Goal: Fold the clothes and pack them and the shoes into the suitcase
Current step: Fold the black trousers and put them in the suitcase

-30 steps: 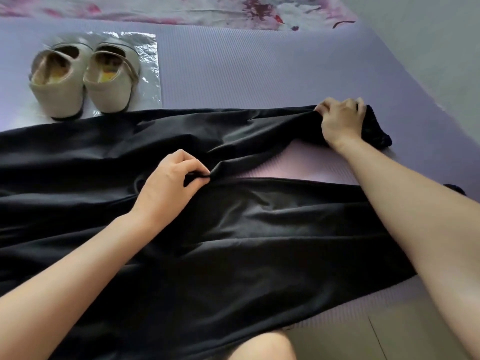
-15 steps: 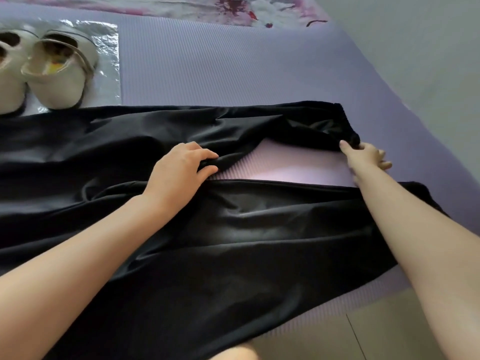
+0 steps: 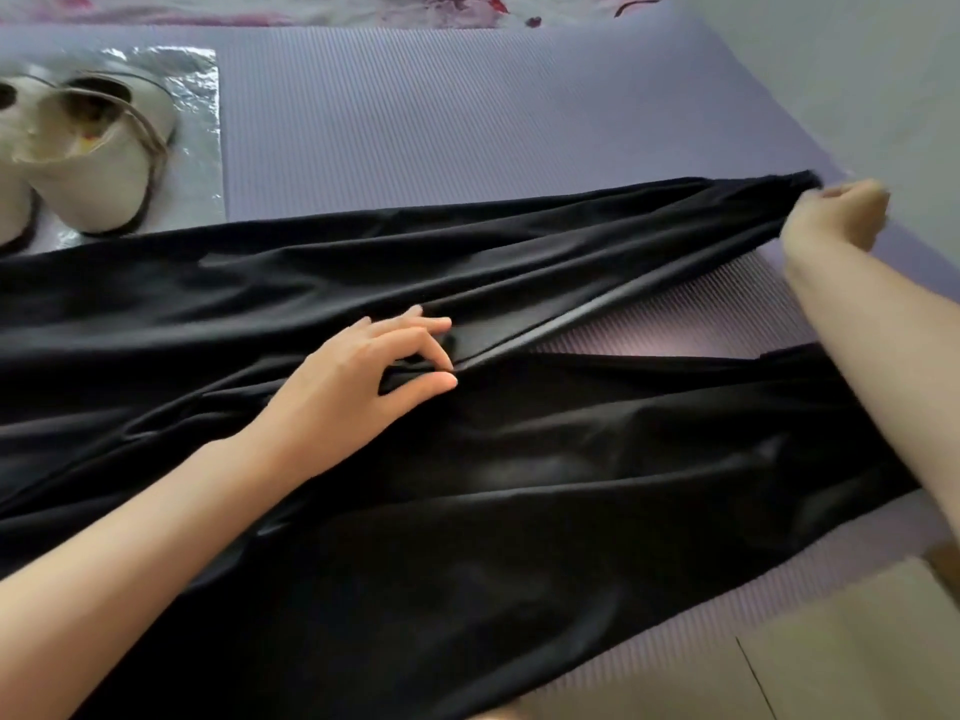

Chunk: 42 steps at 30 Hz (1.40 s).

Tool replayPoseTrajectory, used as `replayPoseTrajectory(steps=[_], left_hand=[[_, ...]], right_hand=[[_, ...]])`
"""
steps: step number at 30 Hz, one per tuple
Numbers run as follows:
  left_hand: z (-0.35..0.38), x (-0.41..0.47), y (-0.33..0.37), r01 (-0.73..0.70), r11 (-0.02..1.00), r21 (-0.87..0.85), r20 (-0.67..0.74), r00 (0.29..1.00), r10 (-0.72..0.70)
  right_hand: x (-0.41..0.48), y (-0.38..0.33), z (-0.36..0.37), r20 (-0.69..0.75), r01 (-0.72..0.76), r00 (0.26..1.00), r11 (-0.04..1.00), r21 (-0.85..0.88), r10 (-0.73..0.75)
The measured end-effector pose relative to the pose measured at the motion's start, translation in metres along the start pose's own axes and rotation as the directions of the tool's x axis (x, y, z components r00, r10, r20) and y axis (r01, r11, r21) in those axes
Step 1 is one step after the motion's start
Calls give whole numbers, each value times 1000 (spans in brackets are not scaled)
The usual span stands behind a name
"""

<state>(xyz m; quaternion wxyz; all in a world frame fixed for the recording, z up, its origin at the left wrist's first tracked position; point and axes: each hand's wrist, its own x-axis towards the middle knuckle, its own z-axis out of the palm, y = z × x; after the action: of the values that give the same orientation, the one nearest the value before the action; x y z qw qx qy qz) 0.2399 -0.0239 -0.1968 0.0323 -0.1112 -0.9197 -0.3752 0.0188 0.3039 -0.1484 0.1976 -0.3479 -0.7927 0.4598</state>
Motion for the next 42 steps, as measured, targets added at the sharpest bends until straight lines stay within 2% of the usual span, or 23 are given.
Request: replayPoseTrajectory(steps=[1,3,4,6,8,11,13,15,18,20,23,26,27,29,31,33,38,42], left_hand=[[-1,-1,3,39,999,-2,27,999,-39],[-4,-3,8,95,995,15,-5,995,-95],[-6,-4,8,96,994,45,-63,994,-93],[-12,-5,0,104,980,172,-157,985,-77],[-20,-8,-18,212,928,308,-151,973,-173],[-42,-20,-52,409,833,372,-156,912,-379],[-64,-33,-74,480,819,313,-224,876,-428],[-93,-50,-99,516,814,268,-305,847,-436],[-141,-83,-140,529,762,374,-408,831,-378],[-173,-110,-170,586,703,404,-458,794,-399],[-210,-152,-207,717,597,360,-524,685,-507],[-233,-180,-229,807,515,290,-554,580,-597],[-239,-184,-232,815,520,254,-528,568,-632],[-248,-185,-236,792,567,227,-462,600,-653],[-253,-186,-237,766,594,245,-415,637,-650],[-256,-189,-235,767,595,238,-426,634,-646],[-266,-182,-223,757,654,-18,-642,492,-588],[-274,-180,-210,707,702,-88,-627,508,-591]], right_hand=[[2,5,1,38,-36,999,999,-21,37],[-7,21,0,90,-9,995,958,-287,37],[-12,28,-1,102,65,994,916,-396,-26],[-29,34,5,194,317,948,821,-474,-253],[-59,30,16,349,544,836,726,-420,-424],[-120,12,43,607,782,589,566,-261,-534],[-167,-1,61,748,846,433,514,-143,-504],[-206,-10,78,822,883,300,468,-48,-483],[-251,-25,104,856,910,203,414,14,-476],[-274,-34,120,862,902,189,431,38,-471],[-297,-41,141,840,896,186,439,68,-510],[-303,-44,159,820,909,245,418,-8,-517],[-303,-45,164,819,904,273,427,-39,-504],[-302,-47,171,826,901,298,426,-79,-479],[-304,-47,174,838,919,273,385,-83,-472],[-308,-51,175,822,931,254,360,-65,-509],[-315,-80,181,688,924,330,372,-93,-647],[-318,-87,177,690,926,312,371,-69,-653]])
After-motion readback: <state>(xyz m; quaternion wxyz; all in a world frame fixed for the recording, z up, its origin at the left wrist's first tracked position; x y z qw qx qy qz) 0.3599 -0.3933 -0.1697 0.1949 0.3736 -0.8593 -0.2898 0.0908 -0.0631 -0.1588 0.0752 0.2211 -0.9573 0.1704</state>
